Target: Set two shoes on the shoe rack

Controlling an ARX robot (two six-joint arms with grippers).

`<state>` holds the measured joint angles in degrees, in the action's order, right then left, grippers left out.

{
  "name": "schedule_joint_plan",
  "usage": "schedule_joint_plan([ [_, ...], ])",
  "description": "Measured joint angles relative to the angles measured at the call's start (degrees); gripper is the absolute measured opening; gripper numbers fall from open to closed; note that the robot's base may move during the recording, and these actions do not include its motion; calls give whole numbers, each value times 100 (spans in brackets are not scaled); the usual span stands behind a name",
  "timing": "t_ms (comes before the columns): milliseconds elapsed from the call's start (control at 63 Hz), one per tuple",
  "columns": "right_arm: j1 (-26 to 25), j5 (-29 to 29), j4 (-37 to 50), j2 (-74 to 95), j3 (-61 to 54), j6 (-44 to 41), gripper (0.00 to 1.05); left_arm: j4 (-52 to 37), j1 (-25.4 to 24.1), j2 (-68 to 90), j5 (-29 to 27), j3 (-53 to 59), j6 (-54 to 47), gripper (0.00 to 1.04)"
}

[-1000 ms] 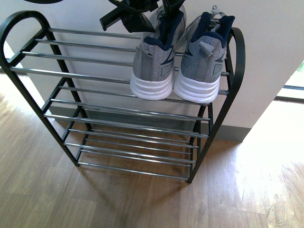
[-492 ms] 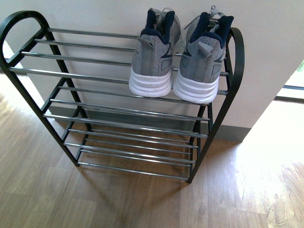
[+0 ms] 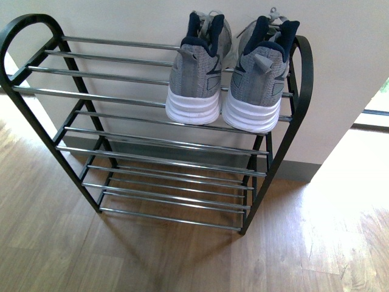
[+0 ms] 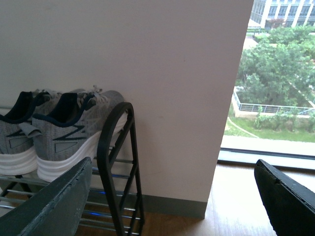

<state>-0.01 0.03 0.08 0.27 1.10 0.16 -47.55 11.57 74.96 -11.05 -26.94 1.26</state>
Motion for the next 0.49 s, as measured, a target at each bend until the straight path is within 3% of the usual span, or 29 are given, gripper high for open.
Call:
schedule_joint_plan([
  [79,0,0,0,0,0,0,95,-101,-195,-431,160,520,-13,1],
  [492,0,0,0,0,0,0,95,232,-796,-2142,850,1917,-63,1],
])
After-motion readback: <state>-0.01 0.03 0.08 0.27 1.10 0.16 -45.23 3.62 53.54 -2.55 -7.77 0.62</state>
